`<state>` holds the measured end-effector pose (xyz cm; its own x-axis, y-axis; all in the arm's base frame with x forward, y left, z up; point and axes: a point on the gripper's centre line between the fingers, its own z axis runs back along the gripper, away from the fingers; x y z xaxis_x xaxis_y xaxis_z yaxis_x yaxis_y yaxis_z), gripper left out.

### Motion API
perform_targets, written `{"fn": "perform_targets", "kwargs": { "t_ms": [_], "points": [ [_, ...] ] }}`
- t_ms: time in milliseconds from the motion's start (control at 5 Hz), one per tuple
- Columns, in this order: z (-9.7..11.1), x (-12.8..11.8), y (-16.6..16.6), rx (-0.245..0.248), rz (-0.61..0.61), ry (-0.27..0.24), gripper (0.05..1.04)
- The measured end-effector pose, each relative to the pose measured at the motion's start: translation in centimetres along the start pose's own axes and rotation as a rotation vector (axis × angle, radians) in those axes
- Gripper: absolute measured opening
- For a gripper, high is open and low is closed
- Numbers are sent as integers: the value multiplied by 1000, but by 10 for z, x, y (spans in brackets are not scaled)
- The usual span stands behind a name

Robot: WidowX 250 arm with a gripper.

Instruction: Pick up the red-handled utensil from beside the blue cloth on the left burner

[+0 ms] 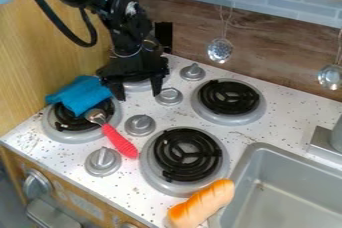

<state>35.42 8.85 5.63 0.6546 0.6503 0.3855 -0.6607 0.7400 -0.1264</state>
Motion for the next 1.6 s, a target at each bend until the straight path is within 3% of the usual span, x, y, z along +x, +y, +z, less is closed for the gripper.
{"fn": "perform_targets", "kwargs": {
  "t_ms": [400,800,1400,1600],
  "points": [
    [-10,-11,19,51,114,-57,1001],
    [-12,-19,36,80,332,-130,1001],
    [-18,-20,69,109,456,-207,1001],
    [-28,-26,75,146,467,-202,1001]
  ]
}}
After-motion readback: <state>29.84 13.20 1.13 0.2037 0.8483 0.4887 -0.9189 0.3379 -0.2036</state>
